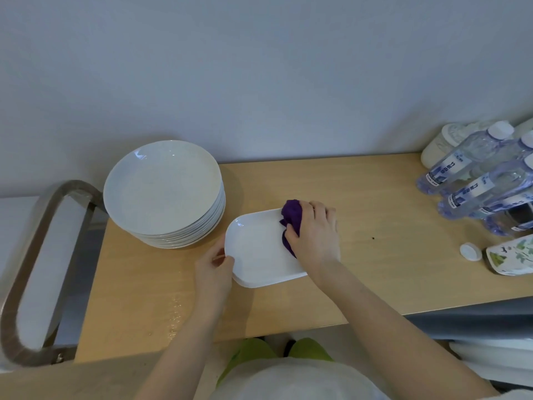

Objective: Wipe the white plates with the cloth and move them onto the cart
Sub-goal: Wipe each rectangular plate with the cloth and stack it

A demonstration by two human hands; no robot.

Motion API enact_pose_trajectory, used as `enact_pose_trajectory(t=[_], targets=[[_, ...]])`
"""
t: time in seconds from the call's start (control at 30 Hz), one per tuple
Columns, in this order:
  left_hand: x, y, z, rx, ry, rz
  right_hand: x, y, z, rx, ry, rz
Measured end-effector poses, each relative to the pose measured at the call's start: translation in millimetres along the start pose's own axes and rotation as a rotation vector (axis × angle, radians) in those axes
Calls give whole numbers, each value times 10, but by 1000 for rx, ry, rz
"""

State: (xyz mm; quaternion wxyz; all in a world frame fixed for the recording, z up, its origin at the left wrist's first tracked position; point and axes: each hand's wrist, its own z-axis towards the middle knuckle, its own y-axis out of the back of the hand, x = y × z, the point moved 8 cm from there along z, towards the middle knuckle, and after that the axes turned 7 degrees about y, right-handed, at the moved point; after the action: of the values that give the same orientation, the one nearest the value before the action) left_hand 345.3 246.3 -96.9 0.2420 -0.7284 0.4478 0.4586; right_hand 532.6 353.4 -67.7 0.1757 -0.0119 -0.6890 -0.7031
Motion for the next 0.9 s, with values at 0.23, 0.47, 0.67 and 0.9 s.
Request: enact_pose_trajectory(t=[0.23, 0.47, 0.67, 0.9], targets=[[2, 16, 31, 34, -10, 30, 799, -215, 6, 95, 247, 37], [-52, -20, 0, 43, -67, 55, 959, -265, 4, 151, 399, -67], [-13, -23, 6, 24, -56, 89, 394, -77, 85, 132, 220, -117], [58, -25, 7, 0, 21, 24, -174, 105, -114, 30, 21, -112]])
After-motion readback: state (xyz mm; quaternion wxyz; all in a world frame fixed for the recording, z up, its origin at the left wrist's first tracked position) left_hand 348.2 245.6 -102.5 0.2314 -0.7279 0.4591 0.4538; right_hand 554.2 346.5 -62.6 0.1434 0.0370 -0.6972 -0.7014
